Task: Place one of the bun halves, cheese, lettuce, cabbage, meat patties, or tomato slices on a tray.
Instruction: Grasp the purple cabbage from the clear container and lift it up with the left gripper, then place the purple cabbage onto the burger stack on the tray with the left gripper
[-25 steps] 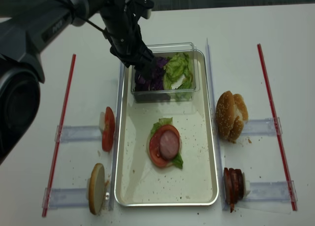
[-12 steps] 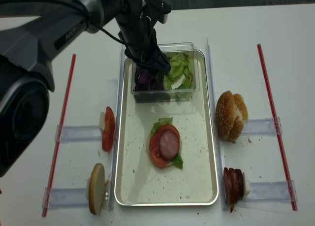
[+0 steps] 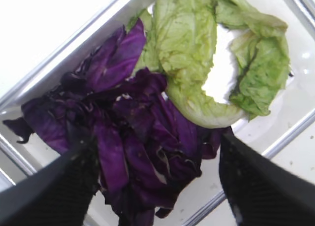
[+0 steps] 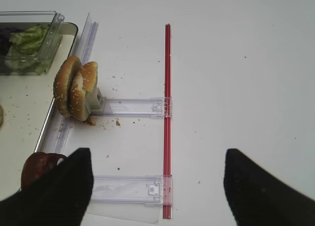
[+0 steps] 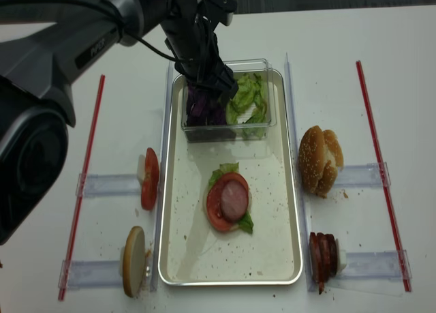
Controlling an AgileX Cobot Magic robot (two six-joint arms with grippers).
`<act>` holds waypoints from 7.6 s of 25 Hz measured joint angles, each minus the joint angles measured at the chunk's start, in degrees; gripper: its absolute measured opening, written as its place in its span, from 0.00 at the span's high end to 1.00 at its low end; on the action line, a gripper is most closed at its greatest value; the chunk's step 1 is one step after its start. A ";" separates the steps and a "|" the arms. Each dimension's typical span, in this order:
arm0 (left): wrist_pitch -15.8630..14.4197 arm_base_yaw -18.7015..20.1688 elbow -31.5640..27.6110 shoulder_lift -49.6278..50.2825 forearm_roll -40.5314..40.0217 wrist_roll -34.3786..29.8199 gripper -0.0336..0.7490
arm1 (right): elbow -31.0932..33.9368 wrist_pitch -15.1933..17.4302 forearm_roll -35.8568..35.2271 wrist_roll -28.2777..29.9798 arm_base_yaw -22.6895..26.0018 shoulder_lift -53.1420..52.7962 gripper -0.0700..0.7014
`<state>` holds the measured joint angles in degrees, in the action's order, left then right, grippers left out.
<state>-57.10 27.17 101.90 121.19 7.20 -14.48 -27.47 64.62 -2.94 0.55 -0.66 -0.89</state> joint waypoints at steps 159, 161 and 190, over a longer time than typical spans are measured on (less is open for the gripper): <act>-14.42 4.58 10.51 -11.24 0.50 1.47 0.93 | 0.00 0.00 0.00 0.00 0.00 0.00 0.17; -14.42 5.27 7.85 -13.01 0.40 1.47 0.93 | 0.00 0.00 0.00 0.00 0.00 0.00 0.17; -14.15 18.08 -15.35 -28.11 1.73 5.18 0.93 | 0.00 0.00 0.00 0.00 0.00 0.00 0.17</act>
<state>-71.25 45.25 86.56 93.08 8.93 -9.30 -27.47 64.62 -2.94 0.55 -0.66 -0.89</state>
